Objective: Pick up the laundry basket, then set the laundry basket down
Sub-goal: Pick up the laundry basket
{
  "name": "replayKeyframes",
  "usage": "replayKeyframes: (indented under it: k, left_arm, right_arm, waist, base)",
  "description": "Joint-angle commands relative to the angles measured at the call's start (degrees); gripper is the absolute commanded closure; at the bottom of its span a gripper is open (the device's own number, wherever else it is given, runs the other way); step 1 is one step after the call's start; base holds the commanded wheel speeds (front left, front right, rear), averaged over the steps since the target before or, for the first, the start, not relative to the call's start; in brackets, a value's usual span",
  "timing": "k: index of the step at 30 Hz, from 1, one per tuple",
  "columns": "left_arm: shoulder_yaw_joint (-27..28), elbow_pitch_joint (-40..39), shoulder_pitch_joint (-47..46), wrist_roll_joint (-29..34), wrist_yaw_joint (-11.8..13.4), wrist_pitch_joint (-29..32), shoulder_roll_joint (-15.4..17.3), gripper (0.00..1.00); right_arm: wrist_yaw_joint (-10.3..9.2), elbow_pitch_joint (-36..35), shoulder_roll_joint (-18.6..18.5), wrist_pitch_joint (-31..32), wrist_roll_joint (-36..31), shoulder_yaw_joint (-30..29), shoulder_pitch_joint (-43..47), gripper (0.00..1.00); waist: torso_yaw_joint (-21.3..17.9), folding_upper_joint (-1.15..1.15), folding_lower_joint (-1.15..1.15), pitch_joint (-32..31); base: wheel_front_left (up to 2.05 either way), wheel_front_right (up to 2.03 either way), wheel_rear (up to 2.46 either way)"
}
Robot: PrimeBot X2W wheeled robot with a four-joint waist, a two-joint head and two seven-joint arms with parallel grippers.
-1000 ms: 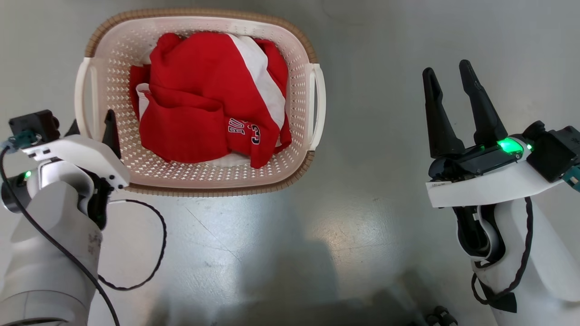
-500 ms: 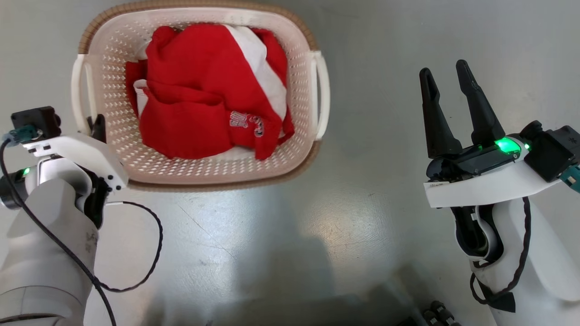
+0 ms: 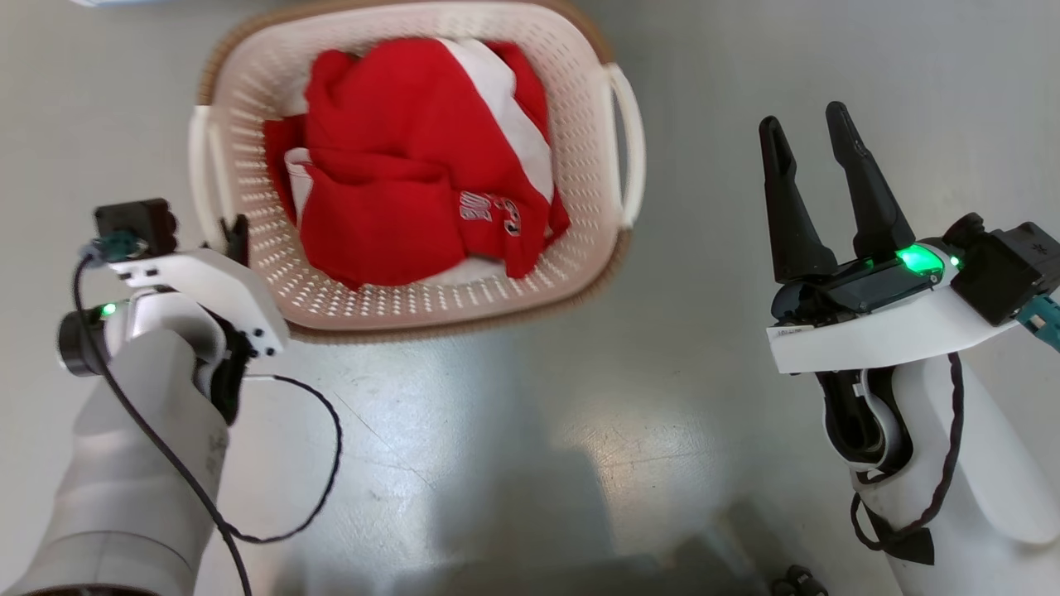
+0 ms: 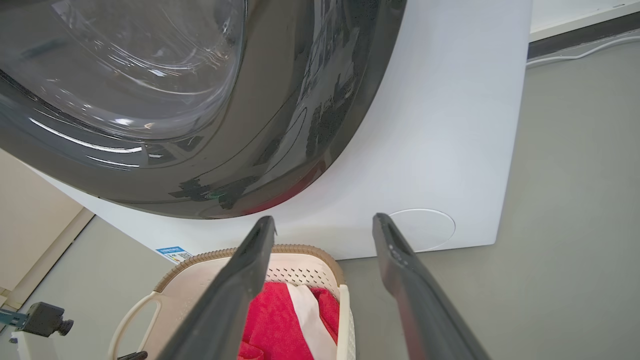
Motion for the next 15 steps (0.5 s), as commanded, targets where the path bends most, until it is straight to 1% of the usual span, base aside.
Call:
replayKeyframes:
  k: [1, 9, 15]
  left_arm:
    - [-0.4, -1.6, 3.1, -1.6, 0.1, -0.5, 1.4, 1.0]
    - [-8.0, -5.3, 7.7, -9.4, 0.1, 1.0, 1.7, 1.0]
    - [-11.7, -6.6, 10.5, -15.7, 0.1, 0.9, 1.2, 1.0]
  right_arm:
    - [0.42, -0.5, 0.3, -0.8, 0.6, 1.1, 1.2, 0.0]
    - [0.42, 0.2, 0.8, -0.8, 1.1, 1.9, 1.3, 0.0]
    - [0.42, 0.5, 1.1, -0.8, 1.4, 2.3, 1.2, 0.0]
  waist:
    - [0.0, 0.0, 0.0, -0.7]
    - [-0.7, 0.0, 0.0, -3.1]
    - [-1.2, 0.0, 0.0, -4.3]
  base:
    - [0.0, 0.0, 0.0]
    - [0.0, 0.0, 0.0]
    - [0.0, 0.0, 0.0]
